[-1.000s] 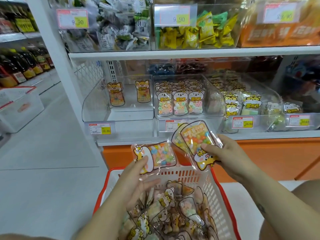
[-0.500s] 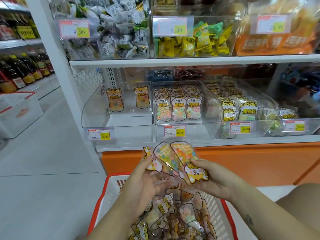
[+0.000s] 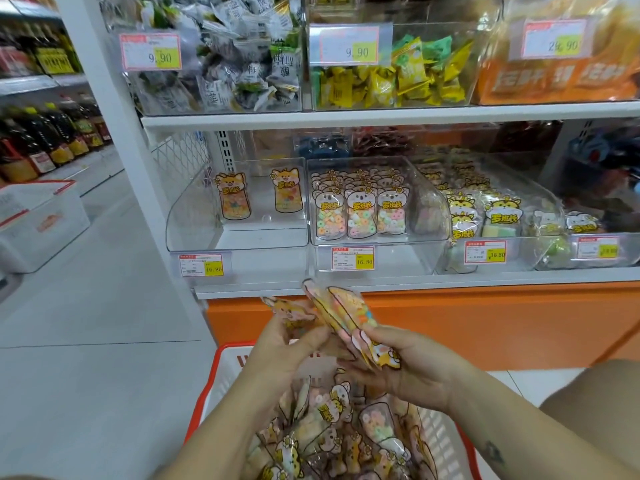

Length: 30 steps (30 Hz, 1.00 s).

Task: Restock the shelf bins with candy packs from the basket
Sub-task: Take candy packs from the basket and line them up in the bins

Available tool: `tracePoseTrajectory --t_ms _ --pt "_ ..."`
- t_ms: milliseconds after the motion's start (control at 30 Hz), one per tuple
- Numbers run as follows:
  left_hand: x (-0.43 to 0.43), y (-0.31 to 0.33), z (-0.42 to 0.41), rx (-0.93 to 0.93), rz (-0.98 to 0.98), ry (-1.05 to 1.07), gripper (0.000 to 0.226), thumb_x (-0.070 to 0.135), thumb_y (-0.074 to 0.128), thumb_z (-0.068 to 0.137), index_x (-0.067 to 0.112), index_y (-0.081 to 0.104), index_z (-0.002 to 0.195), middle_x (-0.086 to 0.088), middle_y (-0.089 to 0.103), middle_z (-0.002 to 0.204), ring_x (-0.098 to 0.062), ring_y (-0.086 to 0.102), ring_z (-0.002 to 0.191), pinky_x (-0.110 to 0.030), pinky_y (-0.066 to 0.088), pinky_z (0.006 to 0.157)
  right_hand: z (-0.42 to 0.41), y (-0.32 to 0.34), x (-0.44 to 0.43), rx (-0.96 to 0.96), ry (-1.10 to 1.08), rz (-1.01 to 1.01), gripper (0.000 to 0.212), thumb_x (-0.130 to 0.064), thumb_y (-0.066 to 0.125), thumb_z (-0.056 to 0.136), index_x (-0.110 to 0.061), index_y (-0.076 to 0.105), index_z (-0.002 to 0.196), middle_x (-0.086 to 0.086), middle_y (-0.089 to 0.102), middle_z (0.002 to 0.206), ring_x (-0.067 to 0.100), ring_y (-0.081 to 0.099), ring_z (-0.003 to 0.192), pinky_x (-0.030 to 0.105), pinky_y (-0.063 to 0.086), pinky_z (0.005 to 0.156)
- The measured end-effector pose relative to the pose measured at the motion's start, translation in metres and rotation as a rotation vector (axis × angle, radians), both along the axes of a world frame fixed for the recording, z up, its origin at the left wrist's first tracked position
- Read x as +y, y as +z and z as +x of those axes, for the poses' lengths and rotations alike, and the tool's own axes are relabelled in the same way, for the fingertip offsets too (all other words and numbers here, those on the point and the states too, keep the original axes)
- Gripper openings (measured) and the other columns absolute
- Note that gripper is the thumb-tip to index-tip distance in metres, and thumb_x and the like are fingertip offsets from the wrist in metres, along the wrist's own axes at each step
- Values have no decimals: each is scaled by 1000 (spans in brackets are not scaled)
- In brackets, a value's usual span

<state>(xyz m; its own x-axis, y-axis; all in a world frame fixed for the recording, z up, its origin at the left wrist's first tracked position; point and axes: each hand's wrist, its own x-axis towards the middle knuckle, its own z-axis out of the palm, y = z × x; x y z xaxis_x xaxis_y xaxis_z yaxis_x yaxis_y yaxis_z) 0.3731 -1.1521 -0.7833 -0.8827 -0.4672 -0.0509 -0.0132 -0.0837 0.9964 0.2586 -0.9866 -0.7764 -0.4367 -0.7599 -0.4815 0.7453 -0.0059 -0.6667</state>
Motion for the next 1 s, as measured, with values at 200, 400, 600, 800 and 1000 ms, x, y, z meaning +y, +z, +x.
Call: tracePoseTrajectory --t_ms 200,400,600,800,1000 --pt "-17 -12 5 -219 211 176 16 22 69 93 14 62 104 -10 77 99 -29 74 95 -54 55 93 -43 12 18 415 -206 166 25 -11 60 95 2 62 116 14 73 93 17 70 67 24 53 50" --pt "-24 -9 5 -261 325 -11 7 7 55 100 7 57 107 -17 72 95 -29 70 81 -53 58 79 -53 46 38 1024 364 263 14 -13 69 91 -5 67 101 13 71 91 14 65 84 23 49 74" --pt "2 -2 13 -339 -1 -447 35 23 69 94 24 57 127 19 73 111 1 67 108 -26 53 96 -39 27 20 1227 334 401 9 -27 78 84 -24 71 90 -10 73 85 7 67 77 29 49 73" --pt "10 -18 10 -386 -81 -291 31 21 71 94 22 58 122 2 76 107 -17 74 95 -31 56 76 -44 21 17 1211 -111 423 12 -20 74 88 -24 73 99 -11 74 94 7 69 86 30 51 79" --pt "-7 -15 7 -287 311 -92 30 12 60 98 10 55 128 -14 75 108 -31 74 91 -56 54 94 -47 60 35 1201 362 351 19 -19 80 81 -29 78 96 -12 75 94 1 68 88 17 50 78"
